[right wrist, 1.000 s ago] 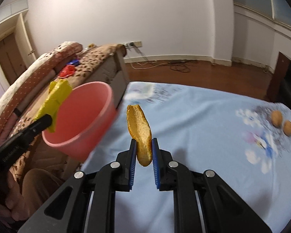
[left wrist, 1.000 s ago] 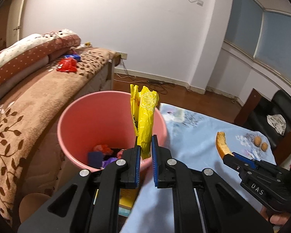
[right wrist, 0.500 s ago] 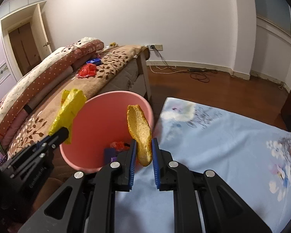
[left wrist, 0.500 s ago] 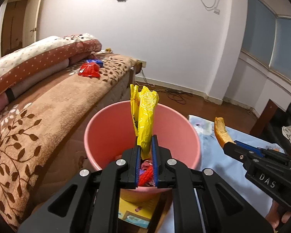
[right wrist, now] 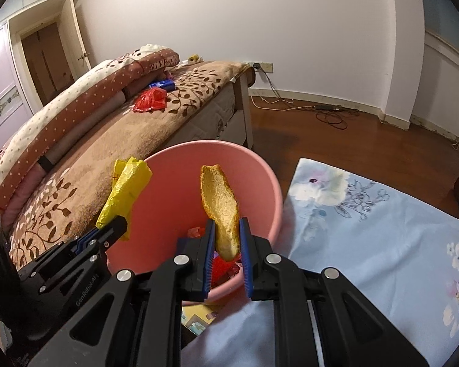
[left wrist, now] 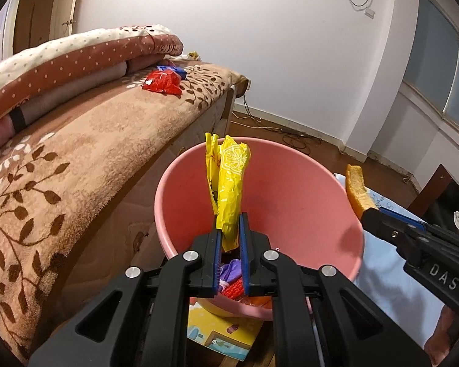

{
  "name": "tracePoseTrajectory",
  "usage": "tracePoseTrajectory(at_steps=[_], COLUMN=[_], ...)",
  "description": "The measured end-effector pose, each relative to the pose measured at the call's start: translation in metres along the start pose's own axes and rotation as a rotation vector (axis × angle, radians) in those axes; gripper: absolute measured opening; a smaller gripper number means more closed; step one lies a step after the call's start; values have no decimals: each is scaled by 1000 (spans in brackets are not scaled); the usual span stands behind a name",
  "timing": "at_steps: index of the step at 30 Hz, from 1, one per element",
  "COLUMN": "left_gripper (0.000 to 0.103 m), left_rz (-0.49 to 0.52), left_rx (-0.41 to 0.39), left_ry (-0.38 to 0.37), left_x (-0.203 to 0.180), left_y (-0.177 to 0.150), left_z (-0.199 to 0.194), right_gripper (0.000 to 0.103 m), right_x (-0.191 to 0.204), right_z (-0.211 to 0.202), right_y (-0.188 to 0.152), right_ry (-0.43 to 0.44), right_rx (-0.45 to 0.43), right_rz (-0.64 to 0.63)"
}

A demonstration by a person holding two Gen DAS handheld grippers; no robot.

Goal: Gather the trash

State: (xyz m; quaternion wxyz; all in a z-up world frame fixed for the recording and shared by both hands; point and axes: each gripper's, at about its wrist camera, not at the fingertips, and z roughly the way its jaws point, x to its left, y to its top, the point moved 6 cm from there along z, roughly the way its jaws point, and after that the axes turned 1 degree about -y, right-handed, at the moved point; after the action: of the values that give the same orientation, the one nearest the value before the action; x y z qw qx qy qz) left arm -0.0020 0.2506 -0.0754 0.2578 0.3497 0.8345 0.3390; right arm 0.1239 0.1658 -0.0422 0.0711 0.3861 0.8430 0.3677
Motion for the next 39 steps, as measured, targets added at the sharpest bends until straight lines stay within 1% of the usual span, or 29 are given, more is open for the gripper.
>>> tracePoseTrajectory(at_steps=[10,23,25,27,28,30,32,33,34,35,39], left_gripper=[10,11,14,23,26,37,43,46,47,49,54], left_rz=[4,-17,-18,-24,-30,-36,-35,-33,-30,-25,-12], left_rx=[23,6,6,13,13,5,-3,-6,-9,-11,-21], left_ry=[-13,-29,-27,-32,-38,-46,-54,-58,-63,-66,-59], left_x=[1,6,7,7,7,8,6,6,4,3,0], left_y=[-2,0,0,0,0,1,2,2,2,3,2], left_z=[15,18,19,20,20,19,18,17,17,17,15], right_gripper=[15,16,16,18,18,18,18,20,23,28,30], right_x=[0,12,12,13,13,13,13,12,12,11,7], right_z=[25,39,42,43,44,43,44,44,44,44,42], right_y=[-1,1,1,0,0,1,1,1,1,1,3], right_ry=[-11,-22,-21,-16,-14,-18,-20,-19,-19,-19,-18], right_rx=[44,61,68,72,72,68,70,70,69,68,61], right_rz=[-8,-53,-53,-47,-46,-51,-55,-55,-53,-50,-33])
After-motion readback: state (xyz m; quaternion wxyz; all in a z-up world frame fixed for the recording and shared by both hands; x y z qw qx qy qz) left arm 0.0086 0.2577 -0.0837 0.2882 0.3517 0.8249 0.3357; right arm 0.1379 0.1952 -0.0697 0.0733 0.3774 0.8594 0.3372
